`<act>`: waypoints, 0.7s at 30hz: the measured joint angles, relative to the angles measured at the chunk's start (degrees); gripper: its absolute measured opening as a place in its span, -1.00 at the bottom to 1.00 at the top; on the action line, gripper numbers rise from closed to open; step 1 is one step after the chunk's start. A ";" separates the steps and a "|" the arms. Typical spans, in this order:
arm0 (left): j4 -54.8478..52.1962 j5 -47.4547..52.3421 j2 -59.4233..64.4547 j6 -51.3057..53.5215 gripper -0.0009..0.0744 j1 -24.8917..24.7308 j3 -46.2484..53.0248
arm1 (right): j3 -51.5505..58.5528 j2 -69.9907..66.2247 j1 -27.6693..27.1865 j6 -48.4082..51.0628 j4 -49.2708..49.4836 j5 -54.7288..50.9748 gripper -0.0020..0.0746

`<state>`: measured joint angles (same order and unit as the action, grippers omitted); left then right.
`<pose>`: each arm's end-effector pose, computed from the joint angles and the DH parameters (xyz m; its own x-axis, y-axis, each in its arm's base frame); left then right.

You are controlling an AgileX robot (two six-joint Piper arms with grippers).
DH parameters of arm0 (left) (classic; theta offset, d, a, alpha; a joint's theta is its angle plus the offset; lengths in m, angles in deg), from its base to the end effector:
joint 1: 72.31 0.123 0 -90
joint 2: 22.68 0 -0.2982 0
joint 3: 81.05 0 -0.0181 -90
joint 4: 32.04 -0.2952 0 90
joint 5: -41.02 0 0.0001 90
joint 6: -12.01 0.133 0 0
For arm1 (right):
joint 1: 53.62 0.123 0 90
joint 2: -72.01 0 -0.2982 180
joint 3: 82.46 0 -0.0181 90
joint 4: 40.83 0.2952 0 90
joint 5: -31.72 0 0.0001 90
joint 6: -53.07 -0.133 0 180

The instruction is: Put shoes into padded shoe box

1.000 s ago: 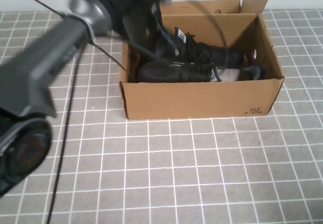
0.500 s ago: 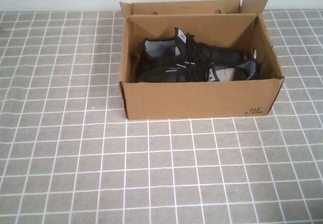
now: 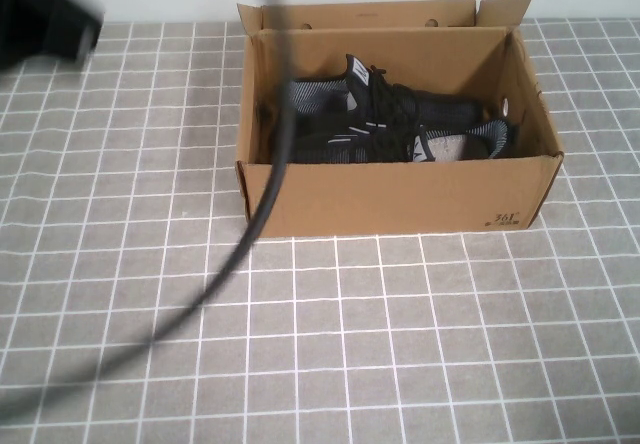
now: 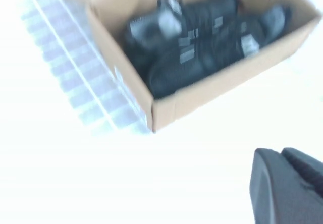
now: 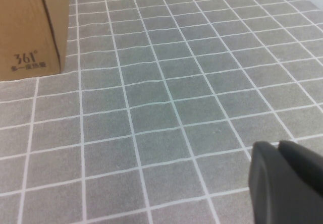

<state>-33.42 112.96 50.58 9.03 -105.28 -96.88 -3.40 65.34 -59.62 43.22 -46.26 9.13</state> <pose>0.2163 -0.1367 0.4983 -0.5552 0.3070 -0.7730 0.5050 0.8629 -0.0199 0.1219 -0.0177 0.1560 -0.2983 0.1160 -0.9474 0.1645 0.9840 0.0687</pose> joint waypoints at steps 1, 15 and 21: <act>0.13 -0.96 -1.66 0.00 -0.99 0.00 2.62 | 0.00 0.00 0.00 0.00 0.00 0.00 -0.97; 0.49 -12.63 -17.24 -0.22 -0.99 0.00 24.71 | 0.00 0.00 0.00 0.00 0.00 0.00 -0.97; 0.15 -12.63 -15.96 -0.22 -0.99 0.00 25.12 | 0.00 0.00 0.00 0.00 0.00 0.00 -0.97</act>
<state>-33.28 100.34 34.62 8.80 -105.28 -71.76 -3.40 65.34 -59.62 43.22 -46.26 9.13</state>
